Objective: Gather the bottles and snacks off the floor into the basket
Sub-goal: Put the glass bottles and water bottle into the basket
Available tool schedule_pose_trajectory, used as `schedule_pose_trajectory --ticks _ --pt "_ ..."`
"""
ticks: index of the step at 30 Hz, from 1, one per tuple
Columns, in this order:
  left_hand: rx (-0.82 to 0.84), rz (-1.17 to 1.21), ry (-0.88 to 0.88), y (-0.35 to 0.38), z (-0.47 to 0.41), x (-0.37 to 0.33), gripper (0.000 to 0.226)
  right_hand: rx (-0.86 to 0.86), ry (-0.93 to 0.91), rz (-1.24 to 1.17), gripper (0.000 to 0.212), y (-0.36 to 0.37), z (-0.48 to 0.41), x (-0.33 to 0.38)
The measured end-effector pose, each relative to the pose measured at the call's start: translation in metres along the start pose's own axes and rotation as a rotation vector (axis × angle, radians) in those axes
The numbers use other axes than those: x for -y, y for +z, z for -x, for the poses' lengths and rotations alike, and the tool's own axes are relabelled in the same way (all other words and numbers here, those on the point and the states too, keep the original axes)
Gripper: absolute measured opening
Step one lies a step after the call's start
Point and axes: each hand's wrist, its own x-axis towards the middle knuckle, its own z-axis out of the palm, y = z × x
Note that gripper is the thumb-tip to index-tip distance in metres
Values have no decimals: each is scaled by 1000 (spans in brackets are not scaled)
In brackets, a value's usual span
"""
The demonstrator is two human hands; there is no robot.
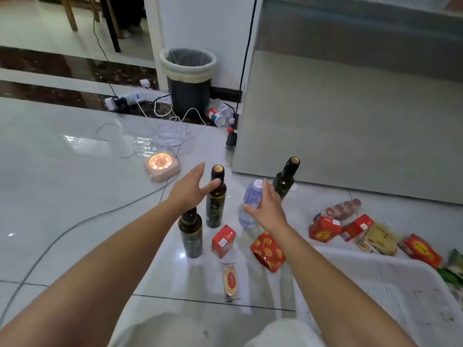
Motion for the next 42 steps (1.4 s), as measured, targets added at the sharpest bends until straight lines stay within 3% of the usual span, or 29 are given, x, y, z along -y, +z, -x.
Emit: schedule_pose_trajectory --ticks 6,10,12,15,18,24,29,34,42 --pt "-113 217 -97 -4 1 5 64 -31 -189 184 102 6 -19 25" --pt "-212 532 -188 -4 20 17 46 111 -223 -23 99 20 -22 58" --pt "-179 505 -285 2 30 39 39 204 -201 -180 84 30 -22 66" --pt "-2 446 -337 18 41 67 66 200 -132 -297 65 35 -30 68" --pt "208 390 -301 36 45 73 59 193 -96 -307 59 38 -37 68" --pt "249 507 -292 47 36 77 64 256 -150 -236 54 50 -40 60" --pt "179 631 -327 44 36 86 67 259 -78 -185 54 54 -46 58" --pt "66 785 -406 39 42 97 63 309 -45 -236 89 55 -41 47" --pt "-155 948 -517 28 56 114 55 71 -64 -261 71 73 -29 50"
